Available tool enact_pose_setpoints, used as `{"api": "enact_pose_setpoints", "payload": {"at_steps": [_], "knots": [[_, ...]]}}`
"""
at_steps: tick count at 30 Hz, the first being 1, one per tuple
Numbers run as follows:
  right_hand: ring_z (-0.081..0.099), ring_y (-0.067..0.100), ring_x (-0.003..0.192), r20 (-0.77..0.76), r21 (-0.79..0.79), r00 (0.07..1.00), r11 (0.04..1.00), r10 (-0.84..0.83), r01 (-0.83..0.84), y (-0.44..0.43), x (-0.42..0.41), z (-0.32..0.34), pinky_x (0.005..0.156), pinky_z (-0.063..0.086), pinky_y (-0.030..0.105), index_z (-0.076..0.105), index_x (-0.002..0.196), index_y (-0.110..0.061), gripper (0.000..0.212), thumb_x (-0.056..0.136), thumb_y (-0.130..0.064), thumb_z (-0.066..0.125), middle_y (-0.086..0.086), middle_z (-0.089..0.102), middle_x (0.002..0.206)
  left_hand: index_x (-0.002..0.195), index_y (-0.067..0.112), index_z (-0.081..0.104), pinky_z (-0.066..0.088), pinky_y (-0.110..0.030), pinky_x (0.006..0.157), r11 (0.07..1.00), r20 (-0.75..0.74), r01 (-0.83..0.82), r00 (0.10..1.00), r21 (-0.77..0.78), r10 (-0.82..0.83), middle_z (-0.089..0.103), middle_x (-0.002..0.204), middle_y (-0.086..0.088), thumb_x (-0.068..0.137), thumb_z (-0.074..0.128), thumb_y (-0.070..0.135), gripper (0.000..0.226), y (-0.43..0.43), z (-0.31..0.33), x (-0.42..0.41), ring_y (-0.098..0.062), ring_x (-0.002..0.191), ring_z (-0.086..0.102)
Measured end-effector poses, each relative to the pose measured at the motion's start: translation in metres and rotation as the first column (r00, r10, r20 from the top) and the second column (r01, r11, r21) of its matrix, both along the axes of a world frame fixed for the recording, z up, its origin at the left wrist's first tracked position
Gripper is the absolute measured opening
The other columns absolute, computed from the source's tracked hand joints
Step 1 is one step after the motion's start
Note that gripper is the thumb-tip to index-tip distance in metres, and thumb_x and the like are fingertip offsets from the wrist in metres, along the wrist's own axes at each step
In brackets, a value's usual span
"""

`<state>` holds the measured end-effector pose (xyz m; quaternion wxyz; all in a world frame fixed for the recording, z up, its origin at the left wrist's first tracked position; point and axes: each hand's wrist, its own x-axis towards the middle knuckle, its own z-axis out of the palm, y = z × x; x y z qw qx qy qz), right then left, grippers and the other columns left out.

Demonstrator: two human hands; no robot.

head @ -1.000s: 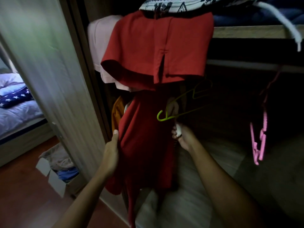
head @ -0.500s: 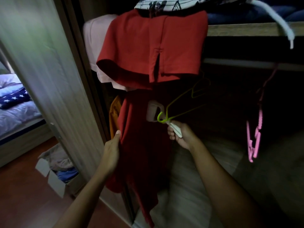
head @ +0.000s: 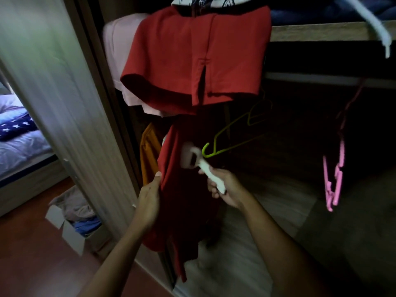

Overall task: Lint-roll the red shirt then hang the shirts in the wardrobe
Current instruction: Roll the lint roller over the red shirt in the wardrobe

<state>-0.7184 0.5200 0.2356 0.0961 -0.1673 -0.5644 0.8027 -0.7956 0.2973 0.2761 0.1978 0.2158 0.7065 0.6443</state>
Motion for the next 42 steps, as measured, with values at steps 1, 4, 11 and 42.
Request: {"api": "enact_pose_setpoints", "payload": {"at_steps": [1,4,11,42], "knots": [[0.042,0.012,0.048,0.015,0.03,0.994,0.994,0.106,-0.106,-0.004,0.005,-0.006,0.042,0.03,0.021,0.066,0.113,-0.008,0.034,0.101,-0.031,0.044,-0.001,0.039,0.06,0.097,0.017,0.077,0.056,-0.043,0.086,1.0,-0.022,-0.02,1.0,0.013,0.02,0.076,0.094,-0.017,0.104,0.035,0.05,0.054,0.001,0.0,0.0,-0.033,0.09,0.073],[0.044,0.016,0.053,0.045,0.057,0.944,0.943,0.325,-0.328,-0.006,0.014,-0.016,0.047,0.035,0.027,0.068,0.115,-0.004,0.037,0.099,-0.031,0.049,0.003,0.04,0.062,0.095,0.008,0.075,0.052,-0.036,0.066,0.994,-0.09,-0.099,0.991,0.04,0.102,0.072,0.073,-0.007,0.103,0.037,0.049,0.057,0.001,0.001,-0.004,-0.021,0.067,0.069],[0.042,0.007,0.046,-0.028,-0.122,0.993,0.986,-0.119,0.115,0.029,-0.011,-0.002,0.041,0.032,0.019,0.063,0.106,-0.009,0.035,0.098,-0.022,0.031,-0.004,0.045,0.058,0.094,0.022,0.074,0.056,-0.015,0.062,0.997,-0.042,-0.046,0.998,0.057,0.048,0.078,0.083,0.0,0.104,0.034,0.047,0.048,-0.006,0.002,-0.009,-0.017,0.084,0.075],[0.044,0.008,0.05,0.267,-0.087,0.803,0.816,-0.533,0.571,0.025,-0.026,-0.116,0.041,0.035,0.021,0.062,0.111,-0.02,0.026,0.103,-0.035,0.042,-0.005,0.05,0.068,0.085,0.014,0.068,0.053,-0.03,0.073,0.995,-0.076,-0.081,0.994,-0.05,0.078,0.07,0.086,-0.009,0.103,0.035,0.051,0.053,-0.008,-0.001,-0.007,-0.018,0.079,0.069]]}}
